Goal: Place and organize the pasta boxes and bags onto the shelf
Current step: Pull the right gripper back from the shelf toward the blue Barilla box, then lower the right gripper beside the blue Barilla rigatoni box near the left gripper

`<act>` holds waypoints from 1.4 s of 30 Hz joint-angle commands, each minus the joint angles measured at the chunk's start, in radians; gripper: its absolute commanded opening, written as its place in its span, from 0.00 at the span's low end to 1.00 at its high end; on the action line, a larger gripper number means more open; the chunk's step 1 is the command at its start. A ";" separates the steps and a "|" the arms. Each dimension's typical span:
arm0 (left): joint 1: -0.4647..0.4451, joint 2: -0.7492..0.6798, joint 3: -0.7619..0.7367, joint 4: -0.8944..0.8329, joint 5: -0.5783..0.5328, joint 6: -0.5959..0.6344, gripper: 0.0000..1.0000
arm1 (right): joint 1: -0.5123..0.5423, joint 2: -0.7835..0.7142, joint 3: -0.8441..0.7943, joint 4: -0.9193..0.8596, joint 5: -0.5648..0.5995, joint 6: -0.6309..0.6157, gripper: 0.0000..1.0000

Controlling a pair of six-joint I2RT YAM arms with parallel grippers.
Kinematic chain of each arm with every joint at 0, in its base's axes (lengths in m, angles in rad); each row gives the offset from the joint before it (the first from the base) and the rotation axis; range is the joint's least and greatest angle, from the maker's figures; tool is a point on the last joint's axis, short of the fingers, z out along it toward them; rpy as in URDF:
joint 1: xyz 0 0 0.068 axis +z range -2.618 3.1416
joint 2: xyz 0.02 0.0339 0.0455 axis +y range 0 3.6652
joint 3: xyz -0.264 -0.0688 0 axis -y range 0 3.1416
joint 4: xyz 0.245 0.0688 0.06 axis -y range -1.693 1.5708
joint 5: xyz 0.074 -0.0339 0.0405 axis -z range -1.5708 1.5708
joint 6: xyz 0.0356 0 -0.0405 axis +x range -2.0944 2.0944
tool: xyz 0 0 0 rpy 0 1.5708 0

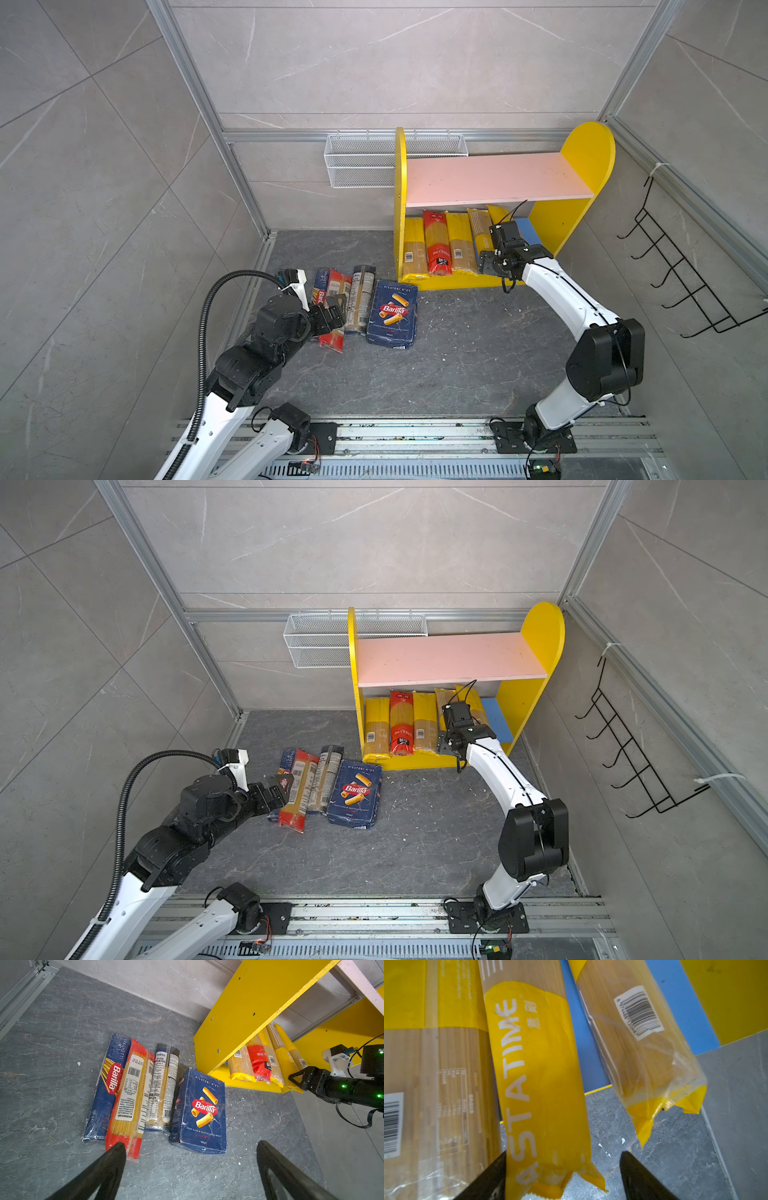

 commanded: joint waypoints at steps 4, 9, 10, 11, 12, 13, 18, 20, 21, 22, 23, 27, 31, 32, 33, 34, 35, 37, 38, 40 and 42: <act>0.003 0.009 -0.026 0.009 0.002 -0.004 1.00 | 0.004 -0.192 -0.101 -0.005 -0.130 -0.012 0.85; 0.003 0.060 -0.062 0.036 0.050 -0.026 1.00 | 0.033 -0.376 -0.217 -0.072 -0.148 -0.026 0.86; 0.003 0.070 -0.068 0.041 0.062 -0.031 1.00 | 0.034 -0.411 -0.236 -0.084 -0.158 -0.028 0.87; 0.003 0.077 -0.077 0.048 0.074 -0.038 1.00 | 0.037 -0.450 -0.254 -0.101 -0.171 -0.029 0.87; 0.004 0.083 -0.088 0.057 0.085 -0.045 1.00 | 0.040 -0.486 -0.270 -0.117 -0.183 -0.026 0.87; 0.003 0.086 -0.096 0.065 0.091 -0.050 1.00 | 0.043 -0.519 -0.282 -0.127 -0.198 -0.023 0.88; 0.003 0.105 -0.169 0.150 0.124 -0.092 1.00 | 0.082 -0.645 -0.364 -0.163 -0.277 -0.001 0.91; 0.003 0.127 -0.193 0.186 0.149 -0.109 1.00 | 0.102 -0.677 -0.415 -0.153 -0.309 0.027 0.93; 0.001 0.144 -0.203 0.202 0.163 -0.119 1.00 | 0.114 -0.689 -0.445 -0.140 -0.330 0.044 0.93; 0.000 0.163 -0.212 0.216 0.176 -0.126 1.00 | 0.128 -0.697 -0.478 -0.122 -0.346 0.067 0.93; -0.004 0.179 -0.218 0.226 0.183 -0.131 1.00 | 0.145 -0.701 -0.507 -0.104 -0.360 0.086 0.94; -0.037 0.256 -0.231 0.267 0.179 -0.139 1.00 | 0.234 -0.685 -0.626 0.015 -0.408 0.162 0.94; -0.077 0.340 -0.215 0.278 0.160 -0.126 0.95 | 0.304 -0.614 -0.702 0.158 -0.463 0.219 0.95; -0.080 0.361 -0.210 0.278 0.160 -0.124 0.94 | 0.313 -0.588 -0.723 0.218 -0.504 0.234 0.95; -0.082 0.383 -0.208 0.281 0.157 -0.125 0.92 | 0.320 -0.560 -0.745 0.281 -0.542 0.253 0.95; -0.084 0.399 -0.208 0.284 0.157 -0.122 0.90 | 0.325 -0.536 -0.763 0.333 -0.569 0.268 0.95; -0.083 0.415 -0.209 0.288 0.152 -0.124 0.89 | 0.329 -0.502 -0.779 0.390 -0.594 0.281 0.96; -0.085 0.446 -0.209 0.292 0.138 -0.123 0.88 | 0.334 -0.433 -0.796 0.478 -0.622 0.299 0.96; -0.084 0.458 -0.208 0.292 0.131 -0.121 0.86 | 0.335 -0.394 -0.801 0.521 -0.641 0.305 0.96; -0.084 0.488 -0.200 0.290 0.122 -0.115 0.83 | 0.337 -0.318 -0.805 0.609 -0.685 0.321 0.97; -0.083 0.514 -0.190 0.291 0.121 -0.110 0.79 | 0.337 -0.257 -0.806 0.690 -0.727 0.338 0.97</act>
